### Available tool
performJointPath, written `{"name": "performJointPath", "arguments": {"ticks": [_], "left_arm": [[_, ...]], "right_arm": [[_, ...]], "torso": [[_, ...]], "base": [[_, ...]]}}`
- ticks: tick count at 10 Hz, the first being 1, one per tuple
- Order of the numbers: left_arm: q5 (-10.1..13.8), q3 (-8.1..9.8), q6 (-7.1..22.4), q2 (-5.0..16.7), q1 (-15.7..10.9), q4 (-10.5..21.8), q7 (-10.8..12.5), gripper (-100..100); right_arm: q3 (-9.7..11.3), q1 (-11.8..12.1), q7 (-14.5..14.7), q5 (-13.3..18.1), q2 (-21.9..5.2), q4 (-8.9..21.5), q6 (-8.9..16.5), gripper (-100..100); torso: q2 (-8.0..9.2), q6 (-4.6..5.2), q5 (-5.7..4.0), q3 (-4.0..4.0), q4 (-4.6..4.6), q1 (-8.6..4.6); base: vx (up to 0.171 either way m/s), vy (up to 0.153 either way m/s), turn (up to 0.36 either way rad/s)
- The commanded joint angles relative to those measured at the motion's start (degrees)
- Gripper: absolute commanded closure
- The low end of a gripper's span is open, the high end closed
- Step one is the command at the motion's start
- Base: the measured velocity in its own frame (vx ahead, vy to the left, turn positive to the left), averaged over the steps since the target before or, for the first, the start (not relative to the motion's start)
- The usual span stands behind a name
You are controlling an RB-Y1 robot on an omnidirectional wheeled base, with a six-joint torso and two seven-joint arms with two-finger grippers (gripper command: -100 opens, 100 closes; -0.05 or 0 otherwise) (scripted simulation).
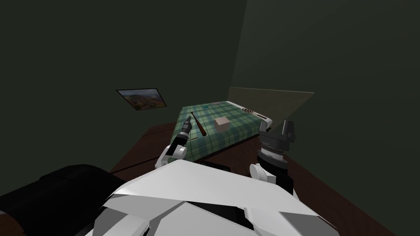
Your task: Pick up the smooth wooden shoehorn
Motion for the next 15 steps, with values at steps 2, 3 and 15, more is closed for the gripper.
{"name": "performJointPath", "arguments": {"ticks": [2,3,15], "left_arm": [[0.67,0.64,4.62,0.11,-1.06,1.82,0.95,-100],[0.67,0.64,6.3,0.11,-1.06,1.82,0.95,-100],[2.7,2.43,24.45,-0.11,-4.68,8.19,3.82,-100]], "right_arm": [[0.0,0.0,0.0,0.0,0.0,0.0,0.0,0],[0.0,0.0,0.0,0.0,0.0,0.0,0.0,0],[0.0,0.0,0.0,0.0,0.0,0.0,0.0,0]], "torso": [[0.03,0.01,0.0,0.01,0.0,0.0],[0.01,0.0,0.0,0.0,0.0,0.01],[-0.03,0.0,0.0,-0.02,-0.01,-0.01]], "base": [[0.047,0.012,0.034],[0.048,0.011,0.028],[0.045,0.009,0.034]]}}
